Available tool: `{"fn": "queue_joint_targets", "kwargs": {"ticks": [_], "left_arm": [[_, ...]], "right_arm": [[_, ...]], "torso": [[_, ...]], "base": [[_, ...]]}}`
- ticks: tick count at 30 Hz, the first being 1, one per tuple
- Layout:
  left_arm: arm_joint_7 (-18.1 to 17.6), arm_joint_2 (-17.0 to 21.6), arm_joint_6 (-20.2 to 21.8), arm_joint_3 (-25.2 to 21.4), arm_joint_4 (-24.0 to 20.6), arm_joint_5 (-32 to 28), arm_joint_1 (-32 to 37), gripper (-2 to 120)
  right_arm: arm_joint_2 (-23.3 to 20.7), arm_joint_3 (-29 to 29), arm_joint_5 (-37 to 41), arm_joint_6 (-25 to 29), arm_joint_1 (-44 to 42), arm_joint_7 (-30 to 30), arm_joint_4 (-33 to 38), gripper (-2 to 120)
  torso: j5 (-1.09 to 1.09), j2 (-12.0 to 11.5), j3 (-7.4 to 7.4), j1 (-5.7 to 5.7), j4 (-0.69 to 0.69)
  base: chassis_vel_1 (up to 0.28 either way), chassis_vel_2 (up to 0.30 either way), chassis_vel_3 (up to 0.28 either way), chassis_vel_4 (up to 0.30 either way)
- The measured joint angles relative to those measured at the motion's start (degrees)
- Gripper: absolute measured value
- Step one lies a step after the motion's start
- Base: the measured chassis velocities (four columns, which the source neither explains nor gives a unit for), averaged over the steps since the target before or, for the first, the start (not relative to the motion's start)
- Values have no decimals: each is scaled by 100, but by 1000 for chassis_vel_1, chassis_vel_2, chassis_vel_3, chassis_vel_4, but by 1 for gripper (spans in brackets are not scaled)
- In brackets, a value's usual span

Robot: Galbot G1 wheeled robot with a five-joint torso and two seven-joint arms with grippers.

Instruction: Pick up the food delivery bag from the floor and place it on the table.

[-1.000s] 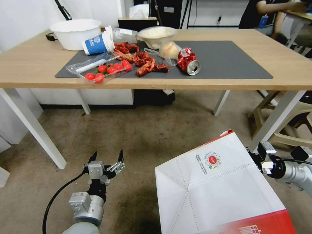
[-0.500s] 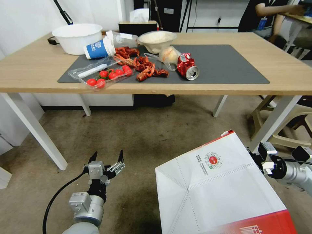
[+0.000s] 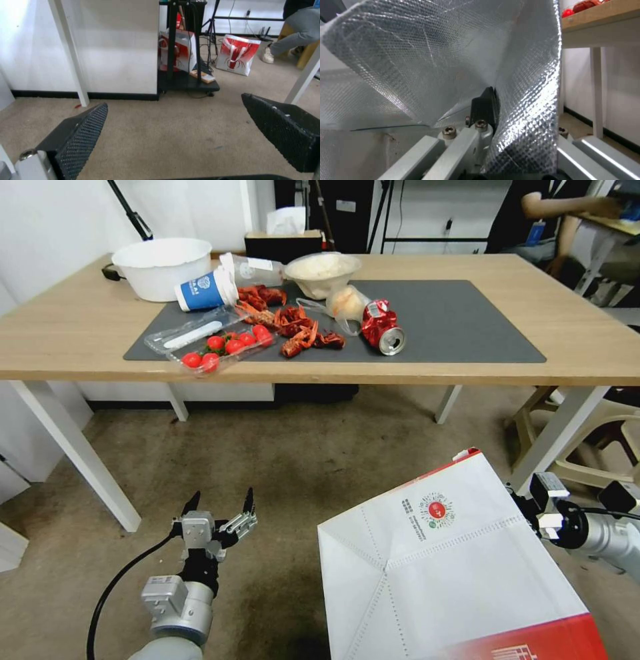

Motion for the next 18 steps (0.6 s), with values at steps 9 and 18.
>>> {"fn": "queue_joint_targets", "kwargs": {"ticks": [9,18], "left_arm": [[3,21,-3,5,14,-3,-15,100],[3,47,-3,-3,13,-11,-19,100]], "right_arm": [[-20,31,19,6,-39,69,48,0],[3,75,19,11,-91,86,92,0]], "torso": [[0,264,181,82,0],[0,440,293,146,0]], "base": [[0,0,0,0],[0,0,0,0]]}}
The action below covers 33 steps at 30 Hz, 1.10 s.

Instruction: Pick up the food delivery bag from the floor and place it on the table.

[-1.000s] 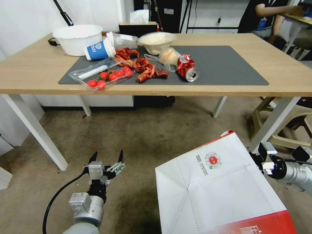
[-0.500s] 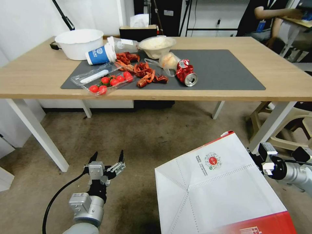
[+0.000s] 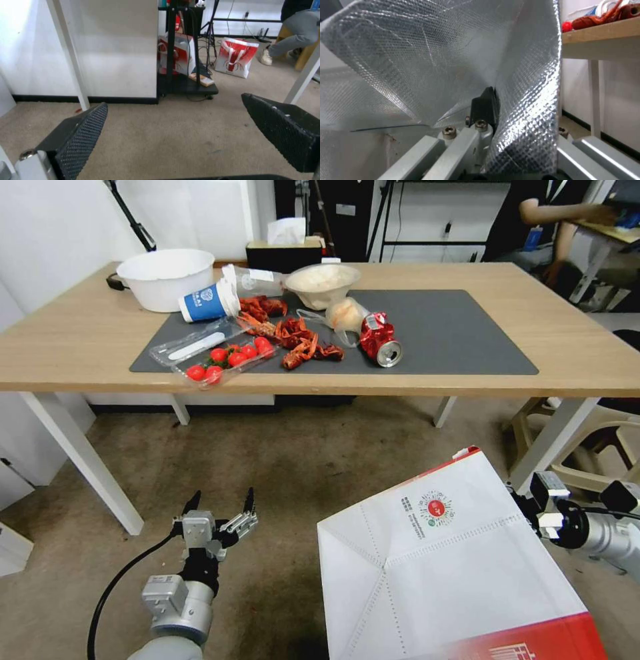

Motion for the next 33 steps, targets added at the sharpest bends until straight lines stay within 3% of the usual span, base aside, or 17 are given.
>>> {"fn": "queue_joint_targets", "kwargs": {"ticks": [33], "left_arm": [[6,49,-4,-5,-54,3,22,100]], "right_arm": [[-12,210,19,5,-193,21,157,0]], "torso": [[0,773,487,287,0]], "base": [[0,0,0,0]]}}
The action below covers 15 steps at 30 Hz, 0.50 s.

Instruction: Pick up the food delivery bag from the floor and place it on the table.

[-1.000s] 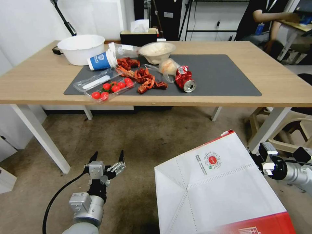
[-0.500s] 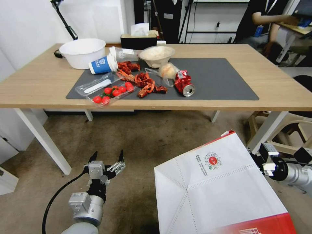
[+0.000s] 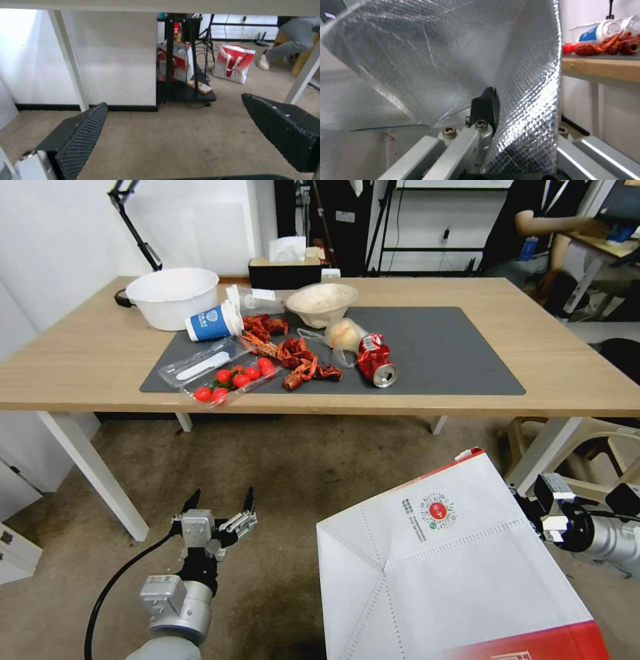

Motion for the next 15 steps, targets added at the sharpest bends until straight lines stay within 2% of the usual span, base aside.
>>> {"fn": "queue_joint_targets", "kwargs": {"ticks": [15], "left_arm": [[29,13,2,1,-7,3,22,100]], "right_arm": [[-65,61,9,0,-64,3,48,0]], "torso": [[0,359,215,144,0]], "base": [[0,0,0,0]]}}
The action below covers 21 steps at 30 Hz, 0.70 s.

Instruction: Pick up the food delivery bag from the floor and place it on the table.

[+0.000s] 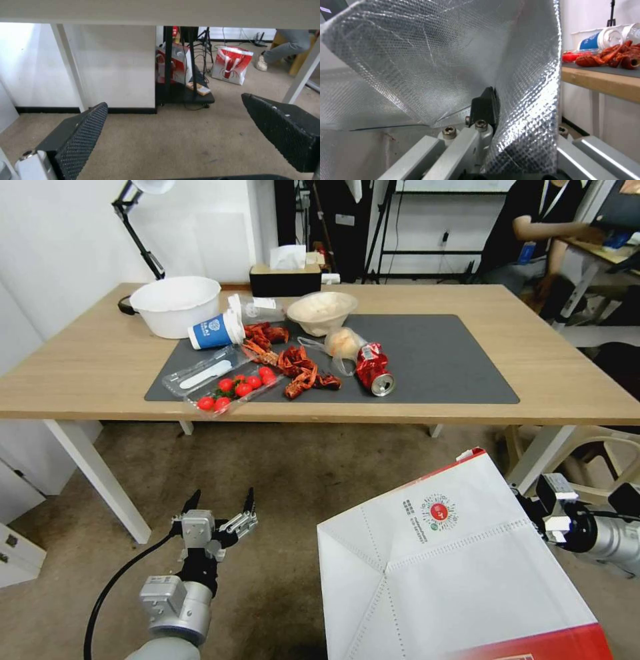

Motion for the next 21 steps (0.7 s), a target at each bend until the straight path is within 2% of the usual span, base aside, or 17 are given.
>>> {"fn": "queue_joint_targets", "kwargs": {"ticks": [19,21], "left_arm": [[37,0,0,3,0,7,14,100],[40,0,0,17,0,12,14,100]], "right_arm": [[-6,10,0,0,-1,0,14,0],[-7,18,0,1,-9,-1,22,0]], "torso": [[0,124,78,46,0],[0,214,133,82,0]], "base": [[0,0,0,0],[0,0,0,0]]}}
